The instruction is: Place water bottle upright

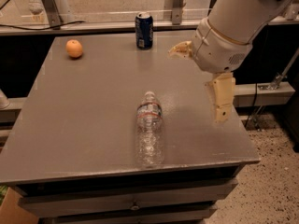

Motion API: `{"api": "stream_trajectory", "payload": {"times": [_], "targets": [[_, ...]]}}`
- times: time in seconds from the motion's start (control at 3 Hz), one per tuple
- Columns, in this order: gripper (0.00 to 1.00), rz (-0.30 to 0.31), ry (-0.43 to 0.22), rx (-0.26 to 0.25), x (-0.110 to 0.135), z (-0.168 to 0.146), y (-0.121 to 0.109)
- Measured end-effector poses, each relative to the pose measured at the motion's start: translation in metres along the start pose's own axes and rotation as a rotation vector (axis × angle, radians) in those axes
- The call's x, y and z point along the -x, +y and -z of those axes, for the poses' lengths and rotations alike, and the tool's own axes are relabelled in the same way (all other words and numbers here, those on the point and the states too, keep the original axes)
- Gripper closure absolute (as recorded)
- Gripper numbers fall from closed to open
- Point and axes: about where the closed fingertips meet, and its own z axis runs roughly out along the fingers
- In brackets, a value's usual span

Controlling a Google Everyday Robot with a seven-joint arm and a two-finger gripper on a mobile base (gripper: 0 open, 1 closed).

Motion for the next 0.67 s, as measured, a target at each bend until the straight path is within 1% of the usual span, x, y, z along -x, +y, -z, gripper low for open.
{"api": "stream_trajectory", "payload": {"times": [0.33, 0.67], "targets": [[0.0, 0.138, -0.016, 0.056, 0.0192, -0.0177, 0.0023], [0.0, 0.155, -0.016, 0.05, 0.0211, -0.0185, 0.0008]]}}
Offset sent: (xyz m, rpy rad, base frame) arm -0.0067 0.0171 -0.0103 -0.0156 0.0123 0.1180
